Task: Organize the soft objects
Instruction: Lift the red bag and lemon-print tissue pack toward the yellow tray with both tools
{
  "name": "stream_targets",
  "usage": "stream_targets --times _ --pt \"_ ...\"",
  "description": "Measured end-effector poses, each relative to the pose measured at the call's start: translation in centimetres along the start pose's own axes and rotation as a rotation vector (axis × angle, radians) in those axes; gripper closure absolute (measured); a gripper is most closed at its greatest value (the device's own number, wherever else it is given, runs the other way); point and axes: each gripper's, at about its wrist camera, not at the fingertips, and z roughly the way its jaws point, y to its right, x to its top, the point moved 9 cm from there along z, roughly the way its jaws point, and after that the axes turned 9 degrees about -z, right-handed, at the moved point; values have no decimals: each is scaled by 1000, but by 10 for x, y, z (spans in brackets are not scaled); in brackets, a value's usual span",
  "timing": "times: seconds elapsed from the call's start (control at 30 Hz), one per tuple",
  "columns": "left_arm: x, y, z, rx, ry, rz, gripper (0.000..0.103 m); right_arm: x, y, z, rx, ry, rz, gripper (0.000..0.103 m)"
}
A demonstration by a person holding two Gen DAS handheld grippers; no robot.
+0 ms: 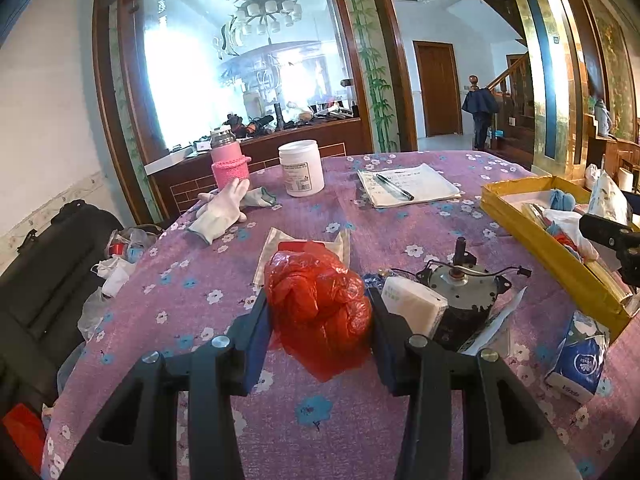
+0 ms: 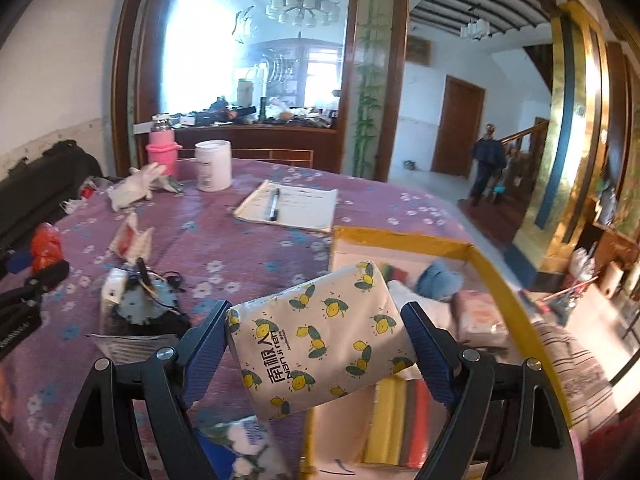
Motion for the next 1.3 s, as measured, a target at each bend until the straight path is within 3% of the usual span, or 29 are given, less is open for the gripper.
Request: stream_targets --times 0.57,1.3 --pt "17 14 -18 -10 23 7 59 2 15 -5 -68 7 -16 15" --pt "30 144 -45 -212 22 75 59 3 42 -8 -104 6 51 15"
